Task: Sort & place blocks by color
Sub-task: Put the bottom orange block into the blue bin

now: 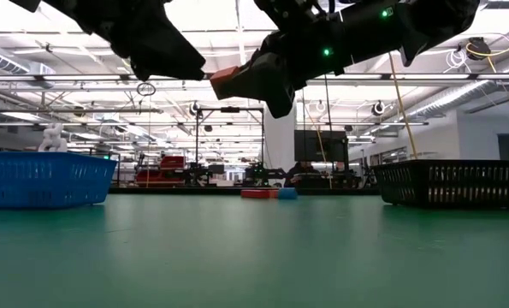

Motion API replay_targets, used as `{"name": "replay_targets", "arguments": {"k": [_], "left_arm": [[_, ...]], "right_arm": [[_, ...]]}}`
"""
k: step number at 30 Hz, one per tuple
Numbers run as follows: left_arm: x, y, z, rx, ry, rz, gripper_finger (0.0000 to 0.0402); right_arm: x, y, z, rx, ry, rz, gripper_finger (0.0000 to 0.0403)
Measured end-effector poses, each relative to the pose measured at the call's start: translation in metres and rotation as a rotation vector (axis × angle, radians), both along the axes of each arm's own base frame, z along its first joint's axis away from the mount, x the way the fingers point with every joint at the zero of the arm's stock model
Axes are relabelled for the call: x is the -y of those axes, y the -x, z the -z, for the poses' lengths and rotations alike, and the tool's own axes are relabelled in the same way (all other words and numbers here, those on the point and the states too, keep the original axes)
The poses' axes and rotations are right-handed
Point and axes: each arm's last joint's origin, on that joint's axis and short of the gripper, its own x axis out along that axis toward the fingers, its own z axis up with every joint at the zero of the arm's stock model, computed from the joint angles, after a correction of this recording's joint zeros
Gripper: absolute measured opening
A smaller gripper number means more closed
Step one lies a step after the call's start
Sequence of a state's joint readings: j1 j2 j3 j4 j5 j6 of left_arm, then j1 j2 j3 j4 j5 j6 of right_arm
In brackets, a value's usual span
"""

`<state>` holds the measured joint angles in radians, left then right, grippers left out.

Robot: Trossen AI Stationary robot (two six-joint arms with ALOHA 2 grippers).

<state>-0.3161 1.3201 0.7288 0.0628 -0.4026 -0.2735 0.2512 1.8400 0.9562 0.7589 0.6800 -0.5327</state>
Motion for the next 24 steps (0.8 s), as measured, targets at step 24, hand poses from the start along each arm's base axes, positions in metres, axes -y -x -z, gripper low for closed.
{"name": "replay_targets", "arguments": {"k": [24], "left_arm": [[-0.0023,-0.0012,0.0012,-0.024,0.11,0.07,0.0067]], "right_arm": [[0.0002,0.0001,0.0004,-0.002,0.002,0.0,0.0121]]}}
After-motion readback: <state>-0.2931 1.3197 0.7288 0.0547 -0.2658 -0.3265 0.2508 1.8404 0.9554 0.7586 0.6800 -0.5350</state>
